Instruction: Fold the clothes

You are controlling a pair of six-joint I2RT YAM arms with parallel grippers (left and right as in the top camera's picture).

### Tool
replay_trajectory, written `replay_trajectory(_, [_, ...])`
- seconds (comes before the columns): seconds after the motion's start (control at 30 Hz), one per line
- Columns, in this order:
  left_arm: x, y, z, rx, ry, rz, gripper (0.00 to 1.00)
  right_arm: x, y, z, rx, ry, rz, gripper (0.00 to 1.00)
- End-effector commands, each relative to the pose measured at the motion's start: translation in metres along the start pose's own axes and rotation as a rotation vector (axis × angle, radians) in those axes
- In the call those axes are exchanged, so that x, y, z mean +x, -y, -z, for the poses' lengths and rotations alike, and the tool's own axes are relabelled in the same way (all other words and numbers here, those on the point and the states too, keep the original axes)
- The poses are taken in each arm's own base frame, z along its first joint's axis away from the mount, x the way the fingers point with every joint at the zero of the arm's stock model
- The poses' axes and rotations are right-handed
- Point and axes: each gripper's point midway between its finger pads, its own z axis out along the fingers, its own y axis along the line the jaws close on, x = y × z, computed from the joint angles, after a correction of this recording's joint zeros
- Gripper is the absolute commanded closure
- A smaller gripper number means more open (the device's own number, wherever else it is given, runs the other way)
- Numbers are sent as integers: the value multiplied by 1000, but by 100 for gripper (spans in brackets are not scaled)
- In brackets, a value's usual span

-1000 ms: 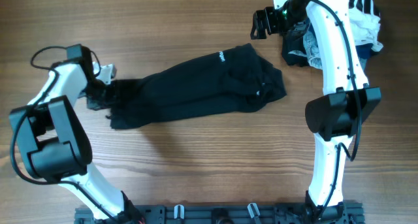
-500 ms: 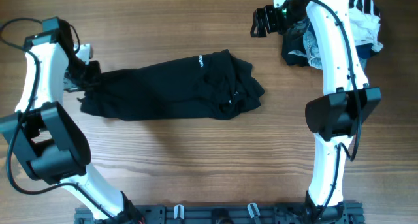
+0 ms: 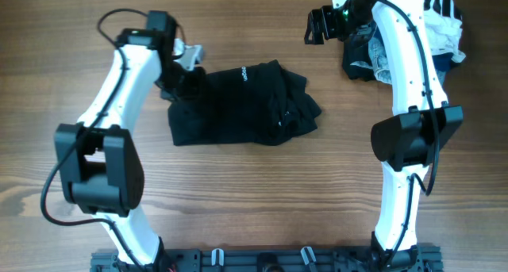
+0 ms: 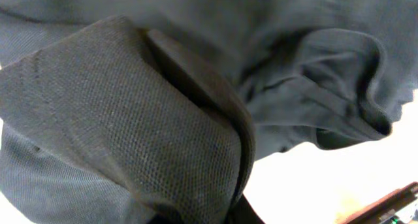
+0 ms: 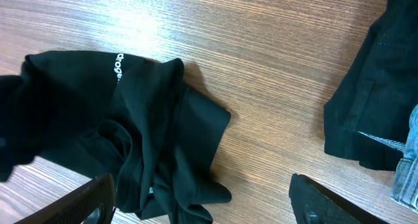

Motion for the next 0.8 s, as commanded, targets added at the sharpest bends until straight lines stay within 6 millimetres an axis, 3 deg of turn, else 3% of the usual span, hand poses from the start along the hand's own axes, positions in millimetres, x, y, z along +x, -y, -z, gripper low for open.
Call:
replay_trajectory(0.0, [-7, 23, 8, -5, 51, -7, 85, -1, -3, 5, 7, 10, 4, 14])
replay_trajectory(0.27, [-13, -5, 12, -150, 86, 80, 96, 2, -3, 5, 7, -4, 1, 14])
replay_trajectory(0.43, [4, -61, 30, -311, 48, 218, 96, 5, -3, 5, 7, -13, 2, 14])
replay_trajectory(0.6, [24, -129, 60, -457, 28, 351, 96, 6, -3, 4, 6, -20, 0, 11])
replay_trajectory(0.77, [30, -170, 77, -468, 25, 291, 96, 6, -3, 4, 1, -19, -1, 11])
